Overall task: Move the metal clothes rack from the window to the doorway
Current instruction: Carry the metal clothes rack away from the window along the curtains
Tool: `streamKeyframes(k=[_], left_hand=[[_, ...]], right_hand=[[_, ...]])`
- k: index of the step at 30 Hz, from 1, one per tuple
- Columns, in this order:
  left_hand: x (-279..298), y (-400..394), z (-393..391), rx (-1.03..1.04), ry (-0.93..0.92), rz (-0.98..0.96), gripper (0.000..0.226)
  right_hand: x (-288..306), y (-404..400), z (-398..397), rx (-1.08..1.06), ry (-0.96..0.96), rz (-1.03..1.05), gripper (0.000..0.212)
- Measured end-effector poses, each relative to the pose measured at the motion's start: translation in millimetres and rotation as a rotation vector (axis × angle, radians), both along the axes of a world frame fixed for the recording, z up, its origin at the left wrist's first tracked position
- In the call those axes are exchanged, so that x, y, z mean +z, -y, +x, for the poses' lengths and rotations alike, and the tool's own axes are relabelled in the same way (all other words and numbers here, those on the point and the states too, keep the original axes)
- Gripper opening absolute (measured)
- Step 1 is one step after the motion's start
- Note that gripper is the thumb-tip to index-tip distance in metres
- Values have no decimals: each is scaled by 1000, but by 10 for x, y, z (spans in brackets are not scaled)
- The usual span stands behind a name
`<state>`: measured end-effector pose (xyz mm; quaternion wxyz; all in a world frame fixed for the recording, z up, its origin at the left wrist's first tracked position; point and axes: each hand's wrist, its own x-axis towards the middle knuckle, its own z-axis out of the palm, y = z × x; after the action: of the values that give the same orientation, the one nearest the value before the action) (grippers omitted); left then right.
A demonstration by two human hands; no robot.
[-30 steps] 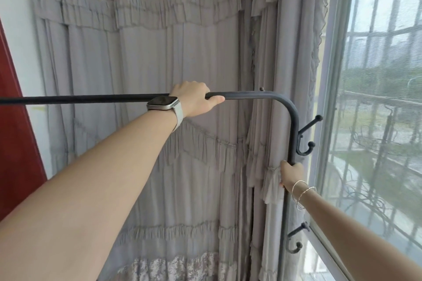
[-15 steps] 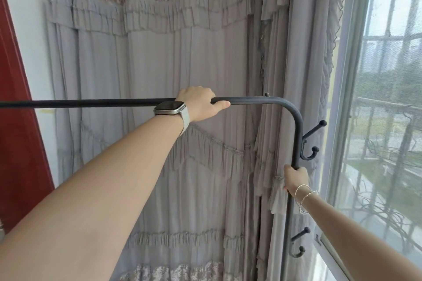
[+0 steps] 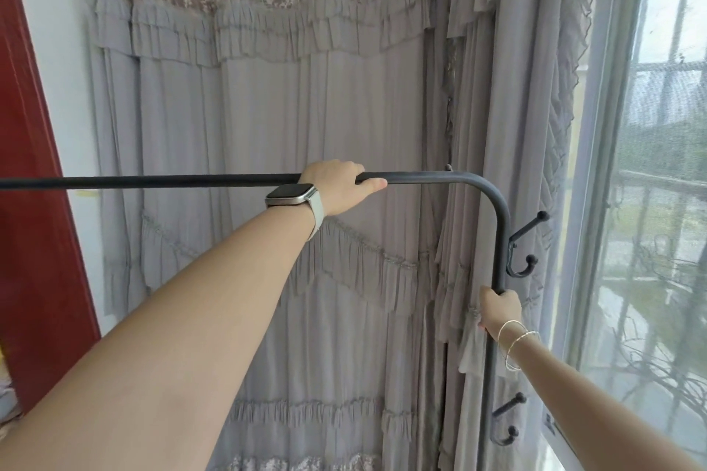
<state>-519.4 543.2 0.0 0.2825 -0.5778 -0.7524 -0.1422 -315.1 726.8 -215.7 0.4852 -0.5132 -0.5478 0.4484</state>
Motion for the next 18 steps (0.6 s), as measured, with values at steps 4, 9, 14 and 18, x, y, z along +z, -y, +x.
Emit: streamKeyframes(k=[4,9,14,18], left_hand=[[-54,-36,-27,24,-81,35,46],[-36,26,-73,10,-51,-47,32],[-74,408,-292,-22,-53,-7,26],[-101,821,-602,43,-43,34,27]], right_hand=[[14,-24,-24,-11,22,-6,26],[41,-2,9,-14,81,-19,28],[151,102,250,3,156,36,24],[230,160,350,-19,241,121,30]])
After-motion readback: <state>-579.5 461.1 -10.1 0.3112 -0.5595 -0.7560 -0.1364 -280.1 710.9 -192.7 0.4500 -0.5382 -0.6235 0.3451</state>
